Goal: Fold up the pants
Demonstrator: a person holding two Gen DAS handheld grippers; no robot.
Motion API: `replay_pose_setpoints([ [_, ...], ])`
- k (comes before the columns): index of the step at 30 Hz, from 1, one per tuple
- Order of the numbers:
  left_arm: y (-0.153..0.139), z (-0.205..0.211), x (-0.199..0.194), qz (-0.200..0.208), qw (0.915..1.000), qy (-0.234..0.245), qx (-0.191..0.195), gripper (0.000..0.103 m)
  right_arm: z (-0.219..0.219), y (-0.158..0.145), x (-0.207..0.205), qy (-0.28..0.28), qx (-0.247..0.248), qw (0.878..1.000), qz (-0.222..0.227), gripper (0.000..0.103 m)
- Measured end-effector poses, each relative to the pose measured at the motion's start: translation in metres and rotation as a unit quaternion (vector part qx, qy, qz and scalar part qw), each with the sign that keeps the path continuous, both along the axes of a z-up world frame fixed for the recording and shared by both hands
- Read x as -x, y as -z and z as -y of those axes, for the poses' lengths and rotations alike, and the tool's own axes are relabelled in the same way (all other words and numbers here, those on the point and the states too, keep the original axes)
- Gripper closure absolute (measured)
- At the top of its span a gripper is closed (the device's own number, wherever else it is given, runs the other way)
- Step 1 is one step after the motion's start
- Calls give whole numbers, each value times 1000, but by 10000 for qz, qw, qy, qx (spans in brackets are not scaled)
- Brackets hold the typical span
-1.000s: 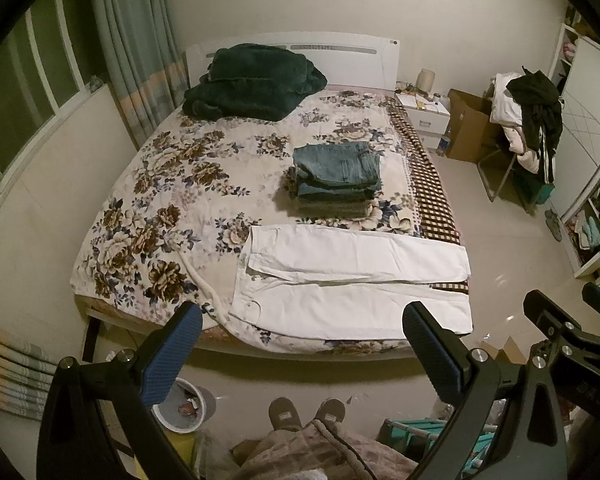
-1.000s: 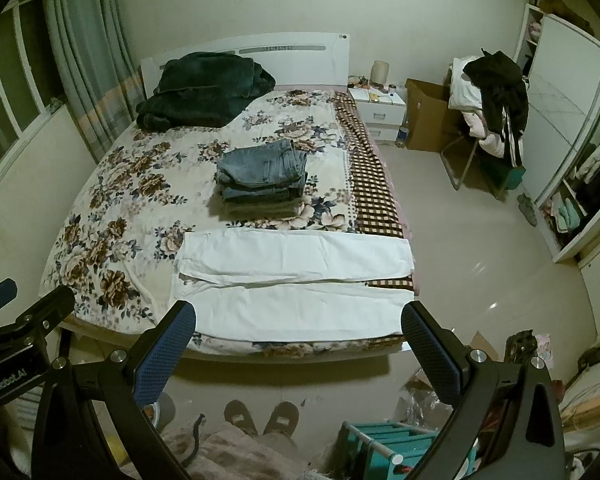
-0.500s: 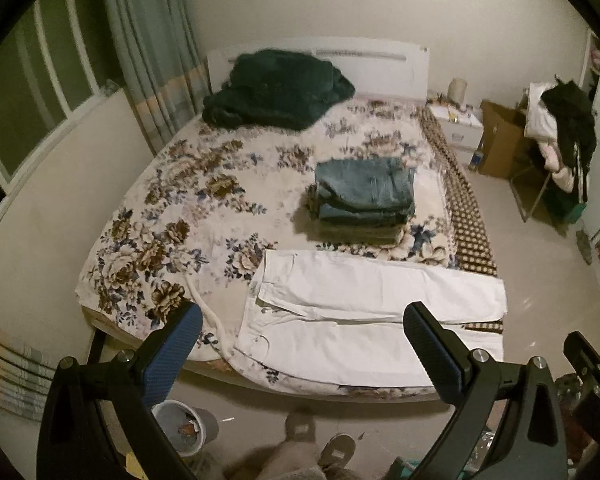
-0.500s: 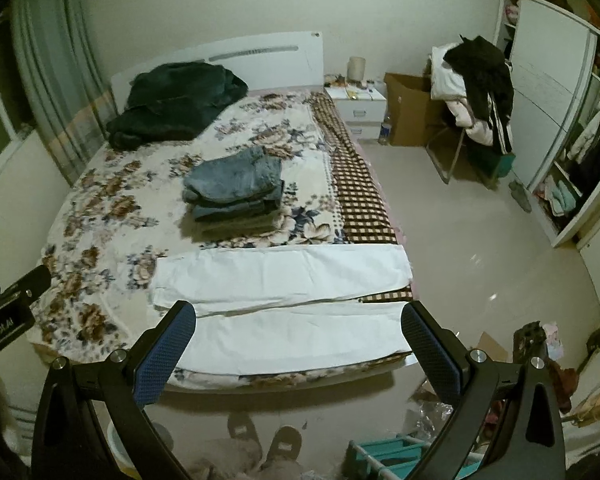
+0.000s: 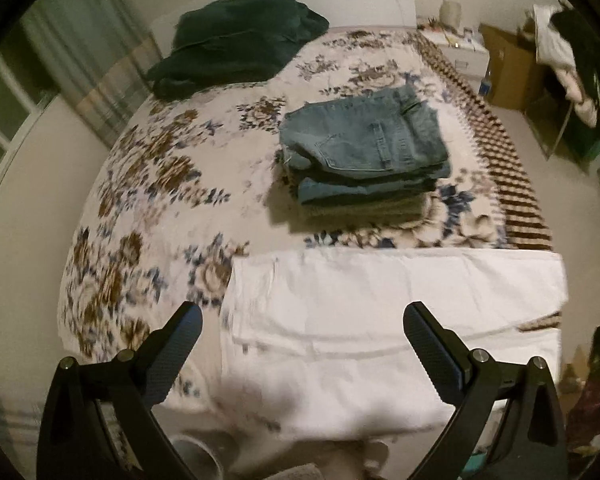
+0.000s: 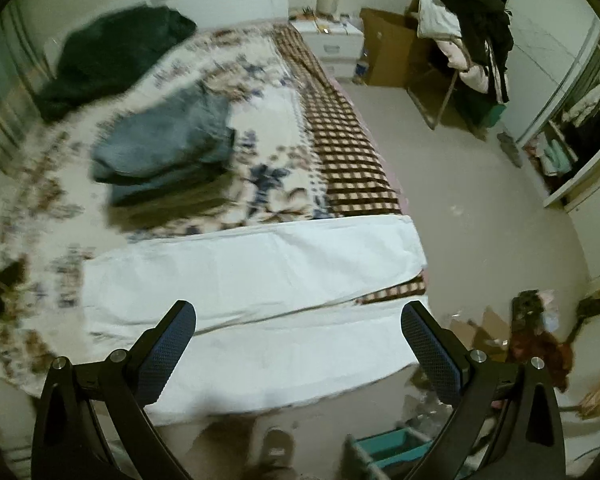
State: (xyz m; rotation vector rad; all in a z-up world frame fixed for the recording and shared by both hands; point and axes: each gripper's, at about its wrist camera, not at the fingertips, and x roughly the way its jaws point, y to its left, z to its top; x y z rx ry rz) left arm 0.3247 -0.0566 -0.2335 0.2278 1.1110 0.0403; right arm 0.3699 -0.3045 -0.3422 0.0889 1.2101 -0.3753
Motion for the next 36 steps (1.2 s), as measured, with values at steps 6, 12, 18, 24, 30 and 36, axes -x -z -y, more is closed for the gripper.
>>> replay_pose_setpoints([
  [6, 100, 14, -84, -350, 9977, 427, -388, 0, 35, 137, -93, -152, 444, 9960, -760, 0],
  [12, 213, 48, -128, -792, 9890, 917, -849, 0, 58, 278, -145, -425, 577, 9854, -1543, 0],
  [18, 314, 80, -153, -1561, 9666, 1643, -1196, 0, 56, 376, -186, -1384, 591, 9624, -2262, 0],
  [24, 342, 98, -163, -1639, 9501, 2252, -1402, 0, 38, 430, -224, -2603, 716, 9252, -2668, 7],
  [30, 320, 94, -151, -1791, 9421, 2805, -406, 86, 31, 431, -229, -2895, 37, 9189, -2680, 84],
  [36, 279, 87, -146, -1489, 9474, 2831, -143, 98, 39, 398, -207, -2562, 37, 9413, -2196, 96],
])
